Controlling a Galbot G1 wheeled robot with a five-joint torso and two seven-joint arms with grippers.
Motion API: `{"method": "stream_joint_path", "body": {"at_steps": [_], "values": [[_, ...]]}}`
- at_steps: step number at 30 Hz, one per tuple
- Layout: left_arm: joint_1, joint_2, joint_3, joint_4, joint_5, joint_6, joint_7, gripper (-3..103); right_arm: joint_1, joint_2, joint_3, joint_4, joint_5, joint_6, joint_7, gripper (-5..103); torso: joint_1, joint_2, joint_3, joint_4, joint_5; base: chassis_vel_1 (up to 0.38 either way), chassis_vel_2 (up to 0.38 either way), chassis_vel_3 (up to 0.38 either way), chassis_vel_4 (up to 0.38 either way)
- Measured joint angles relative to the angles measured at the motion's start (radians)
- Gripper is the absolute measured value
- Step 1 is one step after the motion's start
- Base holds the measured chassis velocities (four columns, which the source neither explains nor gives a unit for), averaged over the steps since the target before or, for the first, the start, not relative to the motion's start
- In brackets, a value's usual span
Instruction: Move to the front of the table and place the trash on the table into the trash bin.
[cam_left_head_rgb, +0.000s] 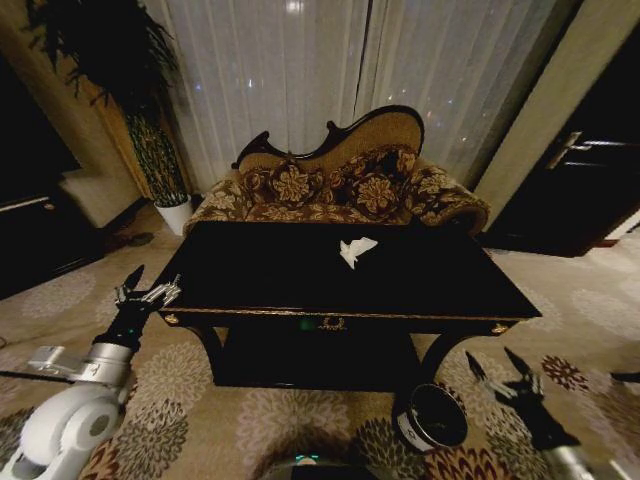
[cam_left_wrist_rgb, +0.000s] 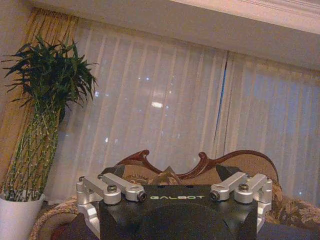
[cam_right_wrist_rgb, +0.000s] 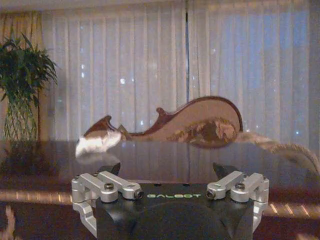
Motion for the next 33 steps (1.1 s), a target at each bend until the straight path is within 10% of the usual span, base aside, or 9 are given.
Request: {"method": "stream_joint_path", "body": {"at_steps": [13,24,33], "values": [[0.0,0.0,0.0,0.0,0.0,0.0,0.0,100,0.25,-0.161,-0.112,0.182,-0.069,-0.392,0.364,100,0.0,0.0,0.0,0.0003,0.0002,0.0,0.0,0.0,0.0],[0.0,0.0,0.0,0.0,0.0,0.0,0.0,100,0.39,-0.291,-0.208,0.191,0.003,-0.566,0.412,100,0.0,0.0,0.0,0.0,0.0001,0.0,0.0,0.0,0.0],[0.0,0.0,0.0,0.0,0.0,0.0,0.0,100,0.782,-0.441,-0.524,0.073,0.112,-0.63,0.44,100,0.0,0.0,0.0,0.0002,0.0002,0.0,0.0,0.0,0.0]]}}
